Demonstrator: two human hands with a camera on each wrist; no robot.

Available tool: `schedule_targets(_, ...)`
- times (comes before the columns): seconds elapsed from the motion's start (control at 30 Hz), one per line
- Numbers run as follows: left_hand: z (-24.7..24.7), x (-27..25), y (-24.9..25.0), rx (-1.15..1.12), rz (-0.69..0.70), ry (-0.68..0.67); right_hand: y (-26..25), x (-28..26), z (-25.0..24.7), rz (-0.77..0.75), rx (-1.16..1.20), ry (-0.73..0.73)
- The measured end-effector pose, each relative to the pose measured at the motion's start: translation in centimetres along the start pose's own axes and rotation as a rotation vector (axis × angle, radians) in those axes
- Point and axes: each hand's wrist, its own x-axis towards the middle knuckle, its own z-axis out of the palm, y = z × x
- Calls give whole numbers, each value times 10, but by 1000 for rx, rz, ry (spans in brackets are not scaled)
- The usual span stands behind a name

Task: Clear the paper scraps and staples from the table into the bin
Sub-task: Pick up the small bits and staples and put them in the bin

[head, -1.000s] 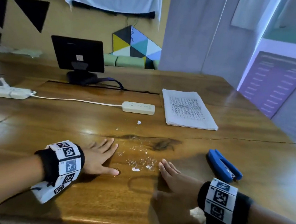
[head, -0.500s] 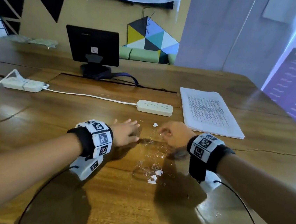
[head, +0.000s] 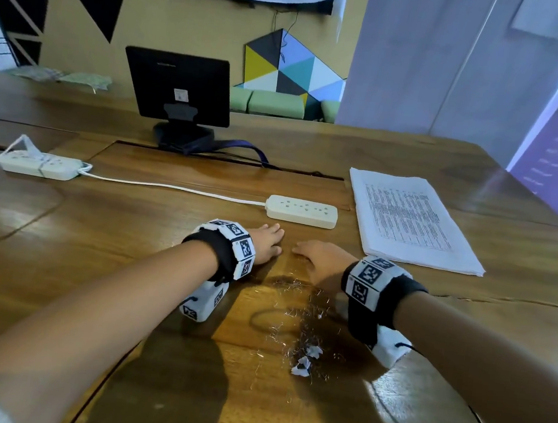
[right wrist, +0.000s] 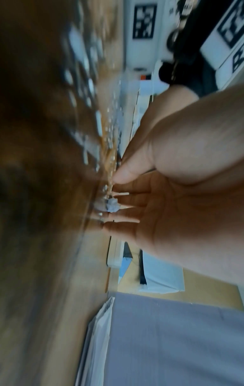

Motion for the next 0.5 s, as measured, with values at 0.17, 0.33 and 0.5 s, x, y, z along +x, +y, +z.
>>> schedule_targets(0.17, 13, -25, 15, 50, 147, -53, -3, -37, 14, -44, 23, -19)
schedule_targets(0.33, 40, -68, 29, 21, 245, -79, -2, -88, 20, -161, 13, -36)
schedule_targets(0.5, 58, -105, 45, -116, 225, -19, -5, -122, 32, -177, 39, -39)
